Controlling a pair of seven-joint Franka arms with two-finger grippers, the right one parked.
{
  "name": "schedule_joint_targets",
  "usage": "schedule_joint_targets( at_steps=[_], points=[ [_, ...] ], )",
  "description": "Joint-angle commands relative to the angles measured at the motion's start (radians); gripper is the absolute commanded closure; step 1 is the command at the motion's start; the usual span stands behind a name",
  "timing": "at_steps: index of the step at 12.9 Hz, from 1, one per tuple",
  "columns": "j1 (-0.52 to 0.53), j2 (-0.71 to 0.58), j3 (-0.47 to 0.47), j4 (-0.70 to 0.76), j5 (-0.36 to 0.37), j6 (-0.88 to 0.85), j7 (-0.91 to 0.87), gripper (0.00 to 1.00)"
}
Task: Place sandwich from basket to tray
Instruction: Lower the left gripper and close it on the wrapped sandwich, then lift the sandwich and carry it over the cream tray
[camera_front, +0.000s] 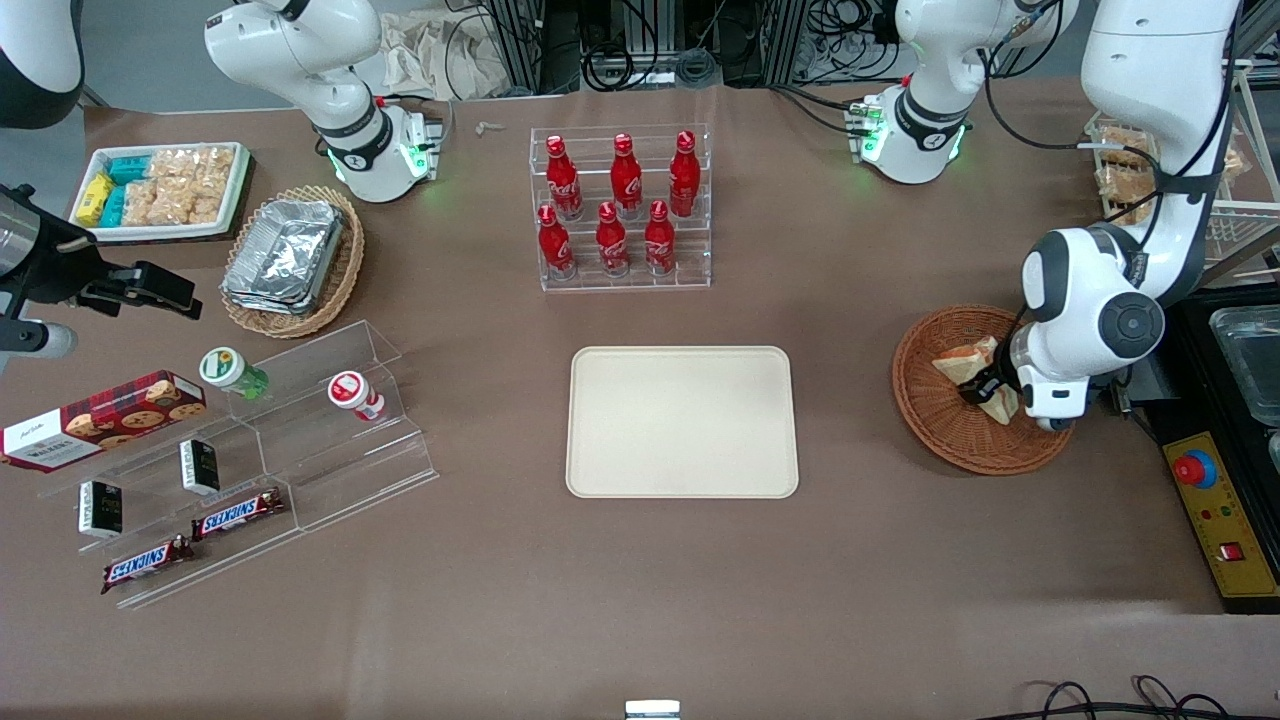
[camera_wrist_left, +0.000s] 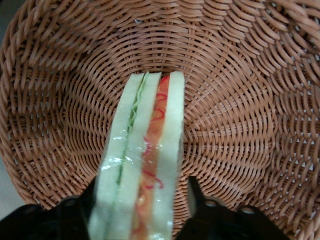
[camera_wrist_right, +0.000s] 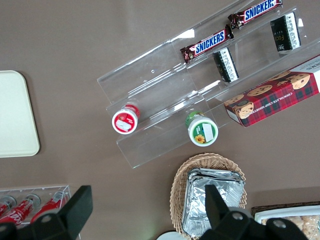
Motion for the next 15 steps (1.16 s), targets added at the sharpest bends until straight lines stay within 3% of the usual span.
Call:
schedule_joint_targets(
  at_steps=[1, 4, 8, 10, 15],
  points=[
    [-0.001, -0.004, 0.000, 0.008, -0.008, 0.012, -0.018, 1.00],
    [-0.001, -0.078, -0.003, 0.021, -0.005, -0.059, 0.000, 1.00],
    [-0.012, -0.171, -0.067, 0.235, 0.010, -0.447, 0.040, 1.00],
    [-0.013, -0.174, -0.132, 0.318, 0.010, -0.546, 0.043, 1.00],
    [-0.018, -0.152, -0.351, 0.387, 0.004, -0.516, 0.045, 1.00]
  ],
)
